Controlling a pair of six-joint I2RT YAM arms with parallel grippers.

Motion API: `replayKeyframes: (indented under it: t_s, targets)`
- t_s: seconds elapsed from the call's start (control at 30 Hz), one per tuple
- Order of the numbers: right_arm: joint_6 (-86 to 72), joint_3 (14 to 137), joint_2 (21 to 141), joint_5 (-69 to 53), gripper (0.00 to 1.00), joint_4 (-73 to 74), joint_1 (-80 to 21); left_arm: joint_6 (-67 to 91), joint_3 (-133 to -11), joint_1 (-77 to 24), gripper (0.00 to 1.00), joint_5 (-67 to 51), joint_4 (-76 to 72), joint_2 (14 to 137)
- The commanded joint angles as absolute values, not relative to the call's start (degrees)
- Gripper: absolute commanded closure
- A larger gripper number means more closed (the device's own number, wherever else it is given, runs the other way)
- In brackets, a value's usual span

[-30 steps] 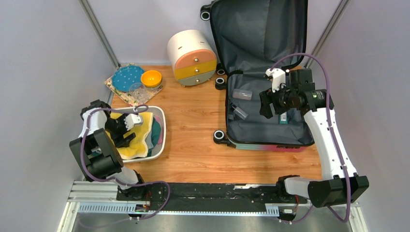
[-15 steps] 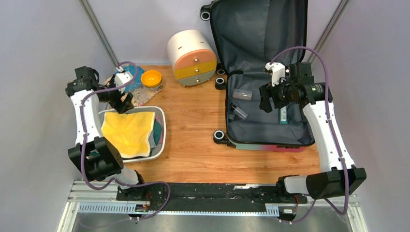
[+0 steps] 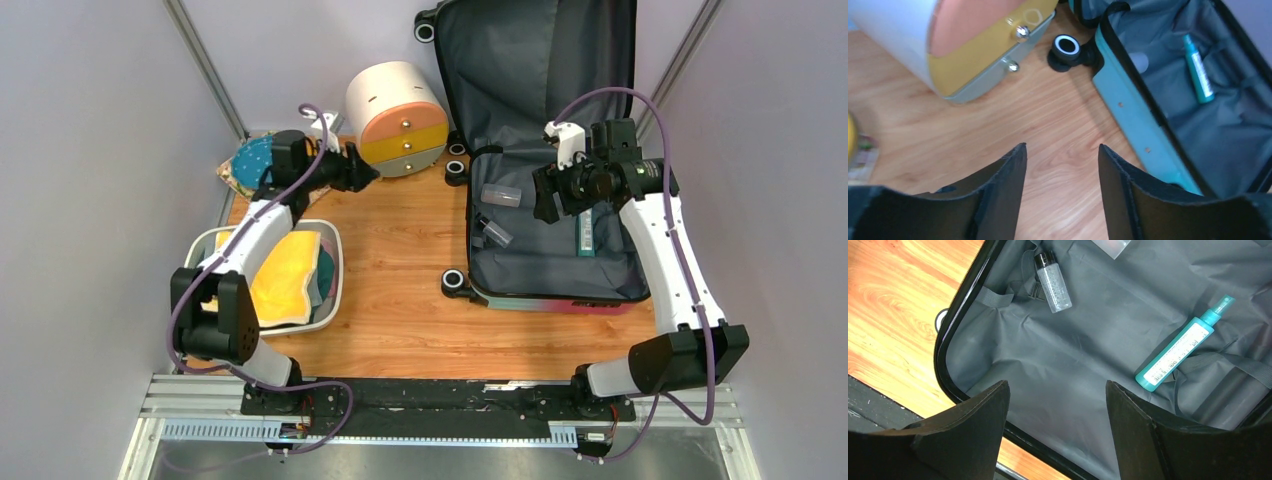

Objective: Open, take out, and arrange the luggage

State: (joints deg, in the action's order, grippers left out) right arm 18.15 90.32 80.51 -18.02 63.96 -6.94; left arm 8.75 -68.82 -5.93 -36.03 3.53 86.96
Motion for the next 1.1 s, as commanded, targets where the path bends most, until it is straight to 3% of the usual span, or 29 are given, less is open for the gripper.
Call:
replayKeyframes:
  t_s: [0.0,0.13,0.37,0.57,0.67,0.83,1.07]
  targets:
    - [17.05,90.97,77.87,-16.96,0.26,61.79,-6.68,29.79,-63.47,-10.54,0.35,-24.54,-17.81,89.82]
    - [17.31,90.97,77.70,-15.47,0.26,61.79,-6.59,29.27,-59.42,-16.24,0.27,-14.45,-29.68,93.59]
    - [18.02,90.62,77.70,-13.98,0.26,61.61,-5.98,21.31,-63.10,-17.41,0.28,-10.01,-36.11,99.58]
    - [18.37,90.79,78.31,-14.15,0.27,61.08,-5.36,6.36,-62.58,-12.93,0.33,-23.88,-39.02,95.37]
    - [18.46,90.79,78.92,-14.76,0.27,61.00,-5.36,0.11,-65.29,-8.80,0.32,-39.17,-39.38,95.88]
    - [18.72,90.53,79.63,-15.29,0.27,61.00,-5.45,-10.09,-80.49,-2.12,0.17,-57.44,-25.85,103.25]
    - [18.81,90.61,80.07,-15.47,0.26,61.08,-5.45,-25.74,-101.92,-1.05,0.13,-62.13,-5.65,114.42]
